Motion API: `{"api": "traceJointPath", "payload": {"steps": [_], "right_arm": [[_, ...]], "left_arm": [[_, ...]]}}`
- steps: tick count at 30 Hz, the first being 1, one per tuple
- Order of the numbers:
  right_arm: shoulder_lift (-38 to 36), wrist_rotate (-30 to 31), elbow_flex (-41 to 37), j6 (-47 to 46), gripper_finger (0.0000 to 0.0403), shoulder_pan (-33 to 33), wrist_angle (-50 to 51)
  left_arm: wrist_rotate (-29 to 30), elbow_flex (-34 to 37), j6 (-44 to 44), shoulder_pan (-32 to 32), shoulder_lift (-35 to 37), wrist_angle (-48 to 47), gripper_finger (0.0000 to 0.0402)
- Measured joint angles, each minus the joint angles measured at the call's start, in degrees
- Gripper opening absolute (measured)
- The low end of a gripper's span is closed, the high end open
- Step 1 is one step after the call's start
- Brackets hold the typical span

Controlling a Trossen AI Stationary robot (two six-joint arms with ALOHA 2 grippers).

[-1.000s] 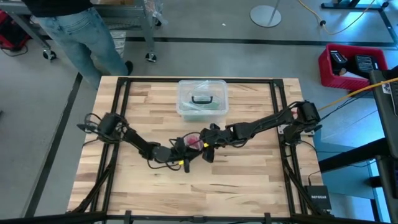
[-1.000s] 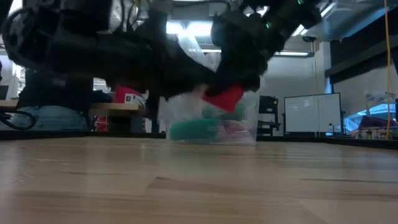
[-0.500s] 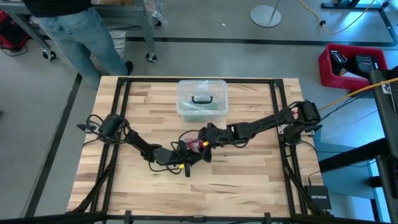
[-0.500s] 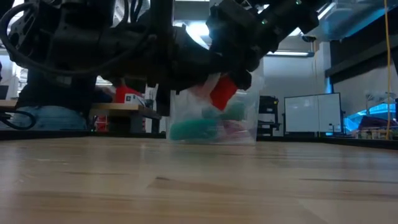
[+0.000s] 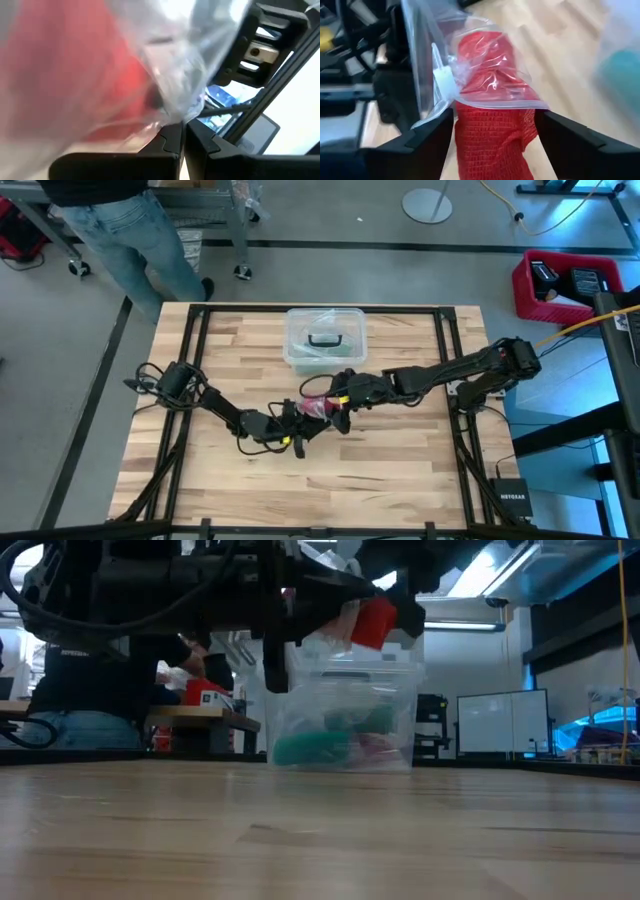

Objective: Roll bandage
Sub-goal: Put the red bandage into the transparent zip bag

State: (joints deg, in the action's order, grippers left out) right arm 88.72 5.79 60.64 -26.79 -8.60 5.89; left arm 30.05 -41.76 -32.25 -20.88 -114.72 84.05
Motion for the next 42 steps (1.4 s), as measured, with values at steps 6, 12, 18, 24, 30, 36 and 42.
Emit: {"api": "traceJointPath", "payload": {"steps": [6,12,18,24,30,36,42], "right_arm": [[-0.6,0.7,0.0,-0.1,0.0286,0.0,-1.7],[-1.2,-6.3,0.0,-2.0,0.0286,0.0,1.5],[-1.2,-5.0,0.5,-6.0,0.0286,0.0,-4.5],[-1.4,-4.3,3.6,0.7,0.0286,0.4,2.9],[-1.5,-4.4,5.9,3.9,0.0286,0.4,8.9],[-1.5,-3.8,8.4,4.4,0.0286,0.4,11.2],[-1.5,-3.9,13.4,0.3,0.0286,0.4,17.1]], "left_arm": [[-0.1,0.0,2.6,0.0,0.0,5.7,0.0],[-0.7,-0.1,5.4,-0.4,0.8,5.8,0.0],[-0.7,-0.3,6.1,-0.5,1.2,6.5,0.0],[-0.3,-0.1,8.5,-1.5,3.2,5.0,0.0],[2.4,-0.1,10.3,-2.3,4.8,4.6,0.0],[4.3,-0.1,10.1,-2.1,4.9,4.8,0.0],[4.3,-0.1,10.2,-2.0,4.9,6.0,0.0]]}}
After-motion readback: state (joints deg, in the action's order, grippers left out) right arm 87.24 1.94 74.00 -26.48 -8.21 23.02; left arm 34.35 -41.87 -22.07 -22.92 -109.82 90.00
